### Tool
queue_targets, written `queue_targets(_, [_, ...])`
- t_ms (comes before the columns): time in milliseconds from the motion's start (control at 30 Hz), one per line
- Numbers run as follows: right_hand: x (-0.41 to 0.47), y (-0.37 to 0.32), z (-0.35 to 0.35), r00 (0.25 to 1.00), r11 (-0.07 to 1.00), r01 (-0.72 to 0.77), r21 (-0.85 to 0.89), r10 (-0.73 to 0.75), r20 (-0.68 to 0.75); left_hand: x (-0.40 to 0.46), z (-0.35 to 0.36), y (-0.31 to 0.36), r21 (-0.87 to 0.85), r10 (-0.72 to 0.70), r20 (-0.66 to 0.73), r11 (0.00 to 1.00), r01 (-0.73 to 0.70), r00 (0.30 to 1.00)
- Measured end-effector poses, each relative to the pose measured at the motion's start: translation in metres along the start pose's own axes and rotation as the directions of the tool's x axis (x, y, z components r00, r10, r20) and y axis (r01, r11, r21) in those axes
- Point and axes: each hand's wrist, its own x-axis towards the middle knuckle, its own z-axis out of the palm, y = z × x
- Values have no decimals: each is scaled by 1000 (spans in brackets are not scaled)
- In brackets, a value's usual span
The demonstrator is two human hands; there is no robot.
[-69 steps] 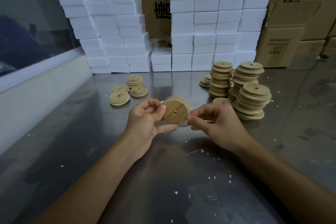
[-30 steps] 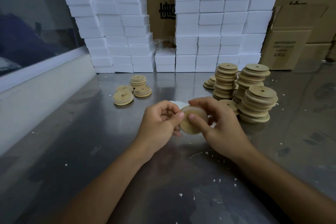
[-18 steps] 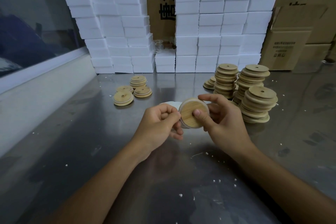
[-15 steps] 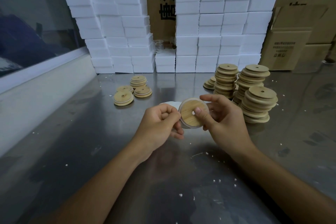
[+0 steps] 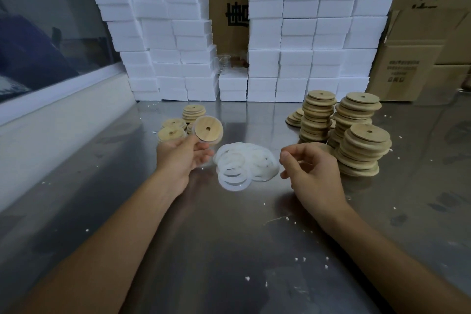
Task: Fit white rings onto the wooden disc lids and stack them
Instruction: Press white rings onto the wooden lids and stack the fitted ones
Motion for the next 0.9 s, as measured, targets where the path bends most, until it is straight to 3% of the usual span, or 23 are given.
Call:
queue_targets(333, [1,0,5,999,999,-25,-47,26,28,52,24,12,-75,-176,-72,982,171,982])
queue_targets(600, [0,-1,5,999,997,-44,-58,46,27,61,26,13,-74,-208,-48,976,204,977])
queue_targets(700, [1,-1,5,998,997,-46,-55,48,32,59,24,12,-81,-196,-102,979,188,975])
queue_targets(767, [1,-1,5,999,998,-39,-58,41,28,55,24,7,17,-119,-184,992,124,976])
queue_targets(900, [0,-1,0,1000,994,-1,-105,3,20,44,20,-10,427,267,-298,896,-122,916])
